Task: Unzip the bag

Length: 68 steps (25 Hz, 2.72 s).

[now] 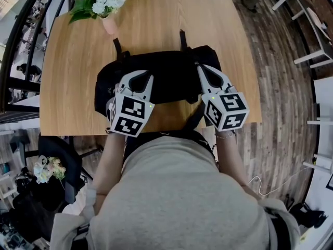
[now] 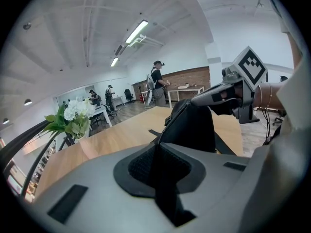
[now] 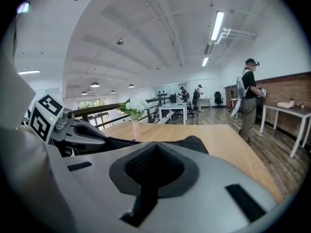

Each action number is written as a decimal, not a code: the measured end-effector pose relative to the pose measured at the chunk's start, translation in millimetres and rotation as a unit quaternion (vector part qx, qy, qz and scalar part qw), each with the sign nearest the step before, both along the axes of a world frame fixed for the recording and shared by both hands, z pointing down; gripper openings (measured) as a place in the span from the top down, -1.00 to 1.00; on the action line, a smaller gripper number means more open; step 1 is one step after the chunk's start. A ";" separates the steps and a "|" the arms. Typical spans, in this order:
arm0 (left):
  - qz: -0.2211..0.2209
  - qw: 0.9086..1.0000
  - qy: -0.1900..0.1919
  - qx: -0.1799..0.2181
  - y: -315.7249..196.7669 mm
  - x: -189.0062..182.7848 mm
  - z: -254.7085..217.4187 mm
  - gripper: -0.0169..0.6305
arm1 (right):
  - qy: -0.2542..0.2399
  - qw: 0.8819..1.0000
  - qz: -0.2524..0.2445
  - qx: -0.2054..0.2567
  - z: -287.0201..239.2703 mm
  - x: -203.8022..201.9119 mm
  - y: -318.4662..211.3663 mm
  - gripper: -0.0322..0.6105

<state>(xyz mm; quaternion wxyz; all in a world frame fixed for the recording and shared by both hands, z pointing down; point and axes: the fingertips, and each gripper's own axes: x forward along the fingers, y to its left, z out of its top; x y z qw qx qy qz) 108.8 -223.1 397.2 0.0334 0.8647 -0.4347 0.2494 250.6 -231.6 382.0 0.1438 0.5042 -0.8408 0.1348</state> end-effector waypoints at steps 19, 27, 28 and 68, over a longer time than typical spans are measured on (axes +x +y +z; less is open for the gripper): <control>-0.035 0.999 0.023 -0.010 1.4 1.0 0.0 0.81 | 0.003 1.000 0.024 0.007 0.4 40.3 -8.9 0.86; -0.075 0.996 0.036 -0.010 2.1 -0.9 1.8 0.80 | -0.005 1.000 0.025 0.009 2.9 37.9 -8.6 0.85; -0.079 0.996 0.039 -0.010 2.4 -1.5 1.5 0.78 | -0.005 1.000 0.026 0.010 2.4 38.3 -8.6 0.85; -0.136 0.963 0.223 -0.066 50.8 5.0 -8.7 0.82 | -0.055 0.984 -0.167 -0.010 -4.7 -71.1 64.1 0.88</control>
